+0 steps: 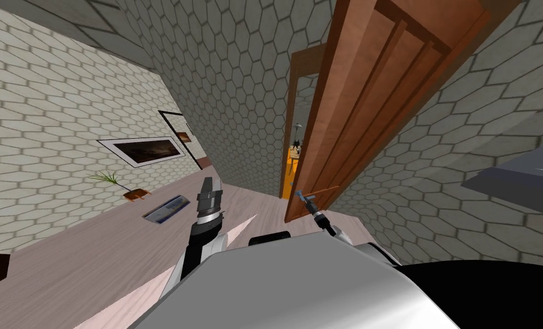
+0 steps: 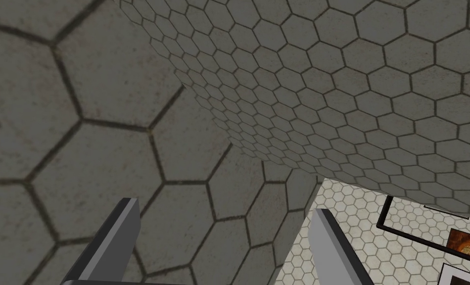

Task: Pull the door open

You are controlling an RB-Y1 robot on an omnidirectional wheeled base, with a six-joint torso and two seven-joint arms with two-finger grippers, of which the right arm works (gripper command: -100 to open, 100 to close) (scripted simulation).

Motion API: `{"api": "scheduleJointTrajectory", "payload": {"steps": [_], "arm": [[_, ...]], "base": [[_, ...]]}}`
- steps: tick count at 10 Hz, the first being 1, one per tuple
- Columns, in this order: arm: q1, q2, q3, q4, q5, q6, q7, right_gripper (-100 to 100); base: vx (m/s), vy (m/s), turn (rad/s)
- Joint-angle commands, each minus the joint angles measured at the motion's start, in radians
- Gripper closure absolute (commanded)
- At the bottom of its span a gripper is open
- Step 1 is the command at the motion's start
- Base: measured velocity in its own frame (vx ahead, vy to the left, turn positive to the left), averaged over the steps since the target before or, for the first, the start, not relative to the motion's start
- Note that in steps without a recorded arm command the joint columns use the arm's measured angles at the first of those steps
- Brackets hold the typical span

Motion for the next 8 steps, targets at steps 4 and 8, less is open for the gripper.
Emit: {"api": "scheduleJointTrajectory", "payload": {"steps": [4,8], "arm": [[-0.017,0.008,0.002,0.017,0.066,-0.032,-0.025,100],[-0.001,-0.001,-0.009,0.026,0.066,-0.055,-0.031,100]], "base": [[-0.086,-0.069,0.002],[-0.109,-0.062,0.131]]}}
